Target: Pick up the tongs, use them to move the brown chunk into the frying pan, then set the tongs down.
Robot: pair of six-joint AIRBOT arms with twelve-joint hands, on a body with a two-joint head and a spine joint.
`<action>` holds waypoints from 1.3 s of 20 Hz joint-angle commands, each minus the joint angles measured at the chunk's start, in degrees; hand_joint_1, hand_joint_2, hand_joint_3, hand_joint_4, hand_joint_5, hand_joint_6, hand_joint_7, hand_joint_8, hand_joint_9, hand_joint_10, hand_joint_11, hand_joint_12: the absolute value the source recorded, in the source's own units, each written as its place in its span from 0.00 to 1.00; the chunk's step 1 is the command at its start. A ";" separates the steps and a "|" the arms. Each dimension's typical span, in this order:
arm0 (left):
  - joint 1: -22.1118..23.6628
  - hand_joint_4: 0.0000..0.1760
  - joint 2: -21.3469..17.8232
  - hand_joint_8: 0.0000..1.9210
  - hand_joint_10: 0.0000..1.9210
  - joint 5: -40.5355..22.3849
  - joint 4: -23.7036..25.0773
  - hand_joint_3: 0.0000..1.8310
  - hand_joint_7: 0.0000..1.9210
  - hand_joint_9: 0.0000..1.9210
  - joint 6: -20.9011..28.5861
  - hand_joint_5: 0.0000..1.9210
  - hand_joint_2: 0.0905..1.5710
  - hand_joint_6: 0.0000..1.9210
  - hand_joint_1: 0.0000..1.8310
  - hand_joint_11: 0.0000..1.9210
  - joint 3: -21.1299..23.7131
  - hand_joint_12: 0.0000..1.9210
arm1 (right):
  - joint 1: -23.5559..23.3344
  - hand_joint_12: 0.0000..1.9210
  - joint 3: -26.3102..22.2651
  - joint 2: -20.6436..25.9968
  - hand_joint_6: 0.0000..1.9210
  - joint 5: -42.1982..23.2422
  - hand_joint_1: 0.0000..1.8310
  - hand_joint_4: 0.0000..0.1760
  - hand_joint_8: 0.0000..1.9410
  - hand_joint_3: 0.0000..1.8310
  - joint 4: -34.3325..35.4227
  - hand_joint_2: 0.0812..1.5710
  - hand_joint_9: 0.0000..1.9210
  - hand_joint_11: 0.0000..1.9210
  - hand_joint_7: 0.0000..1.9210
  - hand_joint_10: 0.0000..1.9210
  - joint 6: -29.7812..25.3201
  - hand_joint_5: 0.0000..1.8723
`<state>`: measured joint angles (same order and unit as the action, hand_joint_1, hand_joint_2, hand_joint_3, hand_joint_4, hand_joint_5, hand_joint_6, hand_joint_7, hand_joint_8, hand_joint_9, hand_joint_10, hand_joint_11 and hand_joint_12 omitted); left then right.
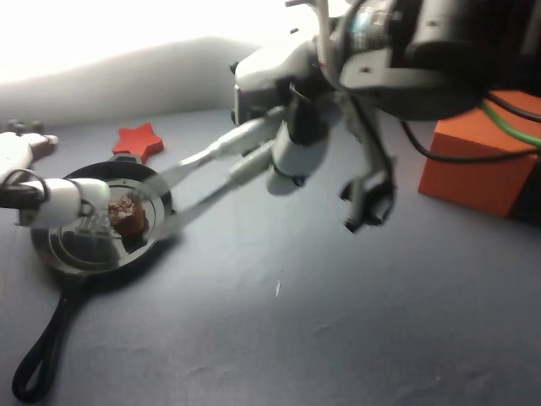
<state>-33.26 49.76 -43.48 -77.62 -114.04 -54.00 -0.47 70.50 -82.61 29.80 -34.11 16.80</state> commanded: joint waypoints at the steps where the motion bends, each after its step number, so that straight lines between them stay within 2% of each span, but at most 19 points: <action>1: 0.53 0.00 -0.01 0.00 0.00 -4.39 3.47 0.00 0.08 0.07 0.29 0.08 0.77 0.00 0.00 0.00 0.27 0.23 | -0.92 0.75 -1.67 1.47 0.05 -4.63 0.56 0.00 0.01 0.00 -2.28 0.71 0.39 0.17 0.50 0.30 0.17 0.45; 2: 0.61 0.00 0.18 0.00 0.00 -4.39 3.54 0.00 0.08 0.07 0.29 0.08 0.77 0.00 0.00 0.00 0.41 0.23 | -0.71 0.75 -3.34 2.73 0.05 -5.28 0.56 0.00 0.01 0.00 -3.80 0.71 0.39 0.17 0.50 0.30 0.17 0.45; 5: 0.98 0.00 0.74 0.00 0.00 -4.40 3.58 0.00 0.07 0.07 0.29 0.07 0.76 0.00 0.00 0.00 1.42 0.21 | 2.28 0.76 -11.80 8.43 0.05 -10.07 0.55 0.00 0.01 0.00 -18.36 0.71 0.39 0.18 0.51 0.31 -2.32 0.46; 7: 1.14 0.00 0.74 0.00 0.00 -4.45 3.58 0.00 0.07 0.06 0.29 0.06 0.76 0.00 0.00 0.00 1.91 0.20 | 4.54 0.75 -13.49 10.44 0.05 -10.77 0.57 0.00 0.01 0.00 -20.21 0.70 0.39 0.18 0.52 0.32 -5.02 0.46; 10: 1.39 0.00 0.78 0.00 0.00 -4.45 3.58 0.00 0.07 0.06 0.29 0.07 0.77 0.00 0.00 0.00 2.22 0.22 | 7.66 0.75 -13.56 12.26 0.05 -15.29 0.58 0.00 0.01 0.00 -20.16 0.69 0.40 0.19 0.52 0.32 -6.39 0.46; 12: 1.65 0.00 0.99 0.00 0.00 -4.47 3.58 0.00 0.07 0.06 0.28 0.07 0.77 0.00 0.00 0.00 2.39 0.20 | 9.92 0.75 -13.23 13.18 0.04 -20.96 0.58 0.00 0.01 0.00 -20.74 0.69 0.39 0.18 0.52 0.32 -6.37 0.46; 15: 2.21 0.00 1.36 0.00 0.00 -4.51 3.58 0.00 0.07 0.06 0.18 0.07 0.77 0.00 0.00 0.00 2.74 0.20 | 13.10 0.76 -11.40 13.06 0.04 -26.35 0.59 0.00 0.00 0.00 -20.84 0.69 0.39 0.18 0.51 0.32 -4.21 0.46; 17: 2.47 0.00 1.55 0.00 0.00 -4.51 3.58 0.00 0.06 0.05 0.18 0.06 0.77 0.00 0.00 0.00 3.07 0.19 | 15.78 0.77 -9.58 12.51 0.03 -31.78 0.57 0.00 0.00 0.00 -20.82 0.69 0.36 0.14 0.49 0.33 -2.24 0.43; 19: 2.67 0.00 1.71 0.00 0.00 -4.51 3.58 0.00 0.07 0.06 0.18 0.07 0.77 0.00 0.00 0.00 3.33 0.21 | 17.40 0.79 -7.75 11.72 0.02 -34.61 0.55 0.00 0.00 0.00 -20.80 0.69 0.32 0.08 0.46 0.34 -1.49 0.41; 20: 2.71 0.00 1.71 0.00 0.00 -4.51 3.58 0.00 0.07 0.06 0.18 0.07 0.77 0.00 0.00 0.00 3.43 0.21 | 18.23 0.79 -6.75 11.27 0.02 -36.41 0.55 0.00 0.00 0.00 -20.79 0.69 0.32 0.08 0.46 0.34 -0.76 0.41; 21: 2.75 0.00 1.71 0.00 0.00 -4.51 3.58 0.00 0.07 0.06 0.18 0.07 0.77 0.00 0.00 0.00 3.49 0.20 | 18.76 0.80 -5.99 10.93 0.00 -37.53 0.51 0.00 0.00 0.00 -20.79 0.69 0.24 0.02 0.39 0.35 0.01 0.36; 23: 2.86 0.00 1.70 0.00 0.00 -4.51 3.58 0.00 0.08 0.07 0.18 0.07 0.77 0.00 0.00 0.00 3.57 0.24 | 19.54 0.77 -4.45 10.23 0.00 -38.86 0.46 0.00 0.00 0.00 -20.77 0.70 0.19 0.00 0.33 0.33 0.27 0.29; 25: 2.95 0.00 1.70 0.00 0.00 -4.51 3.58 0.00 0.07 0.07 0.17 0.07 0.76 0.00 0.00 0.00 3.81 0.23 | 20.28 0.69 -3.96 9.81 0.00 -39.36 0.32 0.00 0.00 0.01 -20.76 0.73 0.12 0.00 0.24 0.30 2.31 0.21; 26: 2.95 0.00 1.70 0.00 0.00 -4.51 3.58 0.00 0.07 0.07 0.17 0.07 0.76 0.00 0.00 0.00 3.83 0.23 | 20.45 0.69 -3.95 9.75 0.00 -39.34 0.32 0.00 0.00 0.01 -20.76 0.73 0.12 0.00 0.24 0.30 2.79 0.21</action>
<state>-30.79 51.68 -44.34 -77.14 -113.91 -50.13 20.01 66.59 -72.93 -5.41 -55.29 19.81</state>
